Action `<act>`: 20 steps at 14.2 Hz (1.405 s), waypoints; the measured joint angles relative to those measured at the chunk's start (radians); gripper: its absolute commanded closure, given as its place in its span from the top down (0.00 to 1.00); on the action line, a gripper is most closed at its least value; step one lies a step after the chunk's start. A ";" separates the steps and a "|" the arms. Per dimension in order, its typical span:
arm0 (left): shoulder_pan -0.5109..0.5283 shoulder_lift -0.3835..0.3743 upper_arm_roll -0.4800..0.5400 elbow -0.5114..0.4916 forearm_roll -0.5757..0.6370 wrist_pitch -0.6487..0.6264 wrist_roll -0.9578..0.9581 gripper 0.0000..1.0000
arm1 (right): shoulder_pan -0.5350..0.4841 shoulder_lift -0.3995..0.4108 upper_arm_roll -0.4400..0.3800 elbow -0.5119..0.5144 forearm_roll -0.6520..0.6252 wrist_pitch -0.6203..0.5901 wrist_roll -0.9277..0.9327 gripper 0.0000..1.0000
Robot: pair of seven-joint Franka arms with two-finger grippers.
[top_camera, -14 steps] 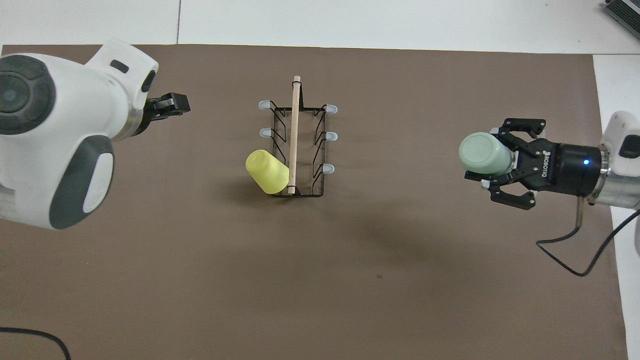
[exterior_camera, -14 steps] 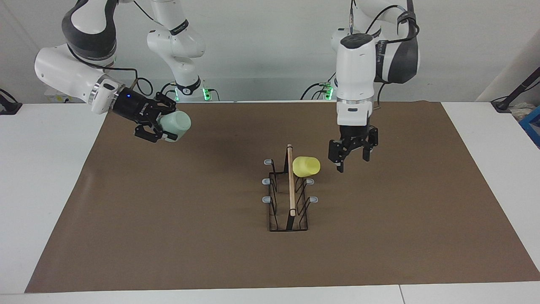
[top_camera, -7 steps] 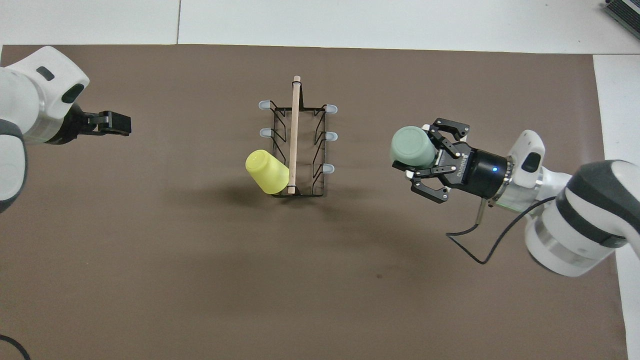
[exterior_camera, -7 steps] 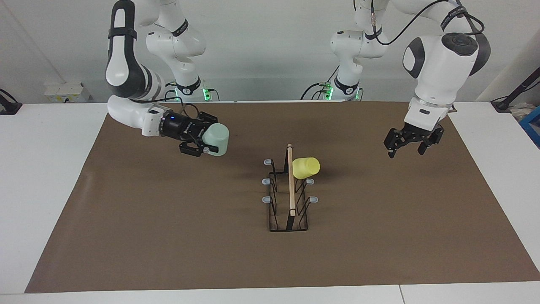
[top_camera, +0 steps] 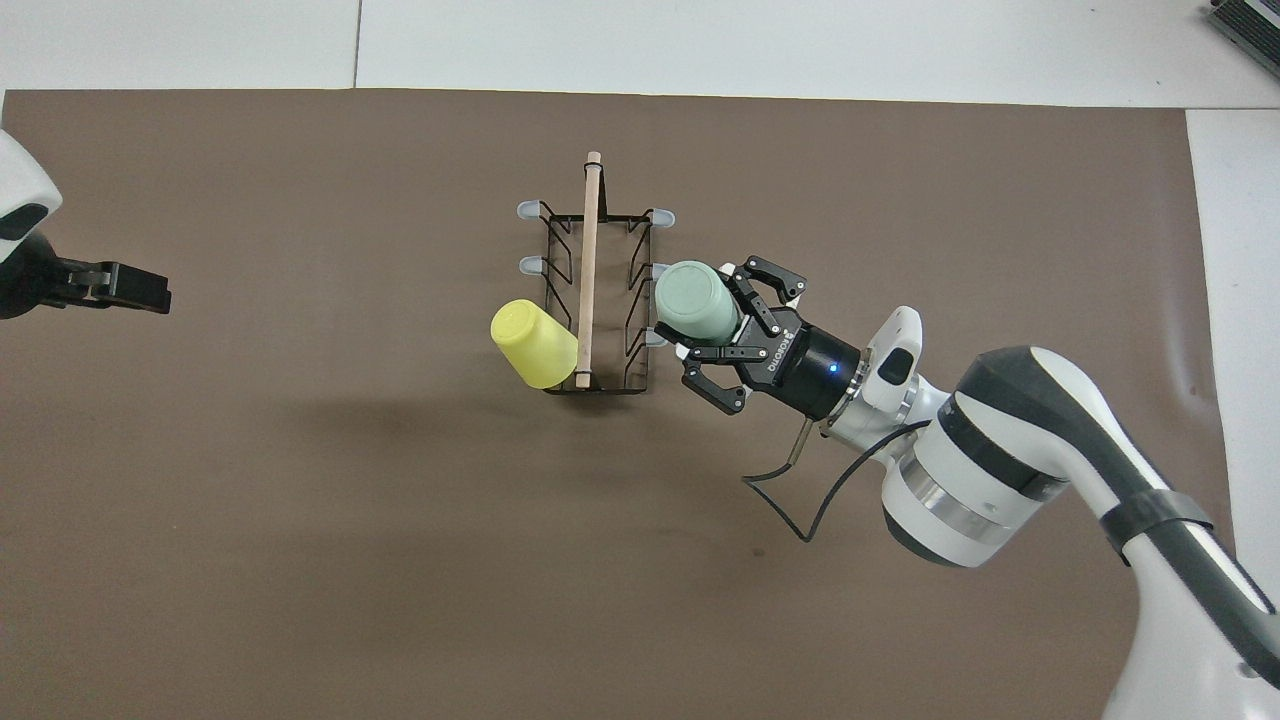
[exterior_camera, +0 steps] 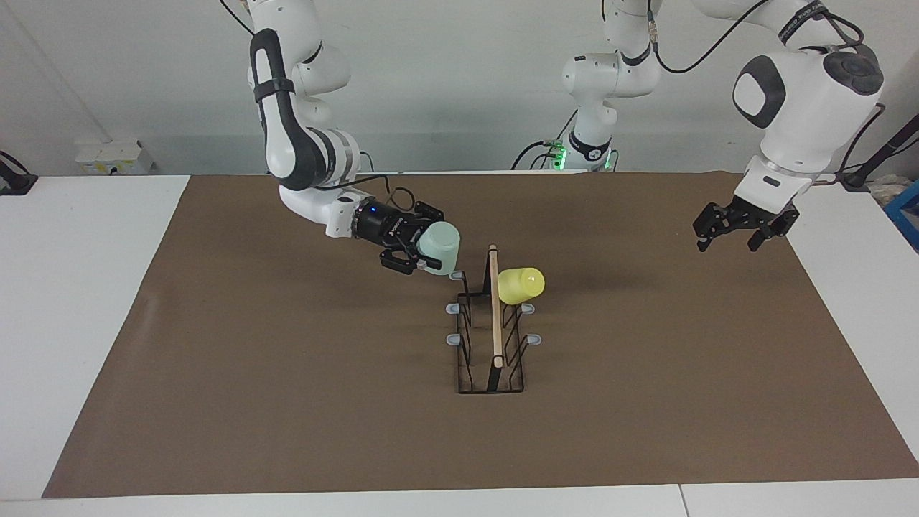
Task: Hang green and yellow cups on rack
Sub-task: 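Move the green cup onto a rack peg with the right gripper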
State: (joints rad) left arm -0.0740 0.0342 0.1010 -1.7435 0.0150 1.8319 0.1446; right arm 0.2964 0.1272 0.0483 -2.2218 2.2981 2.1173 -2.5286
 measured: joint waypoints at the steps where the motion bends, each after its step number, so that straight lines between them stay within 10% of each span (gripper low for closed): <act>1: 0.002 -0.017 0.000 0.001 0.000 -0.024 0.006 1.00 | 0.002 0.029 0.000 0.000 0.037 -0.036 -0.036 0.09; 12: 0.001 -0.102 -0.014 0.053 -0.049 -0.162 0.012 1.00 | 0.074 0.203 0.000 0.017 0.169 -0.125 -0.171 0.17; 15: 0.001 -0.081 -0.014 0.075 -0.049 -0.171 0.012 1.00 | 0.074 0.231 -0.003 0.015 0.173 -0.125 -0.176 1.00; 20: 0.001 -0.055 -0.014 0.101 -0.049 -0.201 0.012 1.00 | 0.073 0.237 -0.004 0.015 0.173 -0.109 -0.176 1.00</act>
State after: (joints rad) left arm -0.0726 -0.0205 0.0873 -1.6429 -0.0340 1.6310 0.1570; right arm 0.3698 0.3640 0.0439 -2.2068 2.4713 2.0084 -2.7048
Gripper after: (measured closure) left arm 0.000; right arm 0.000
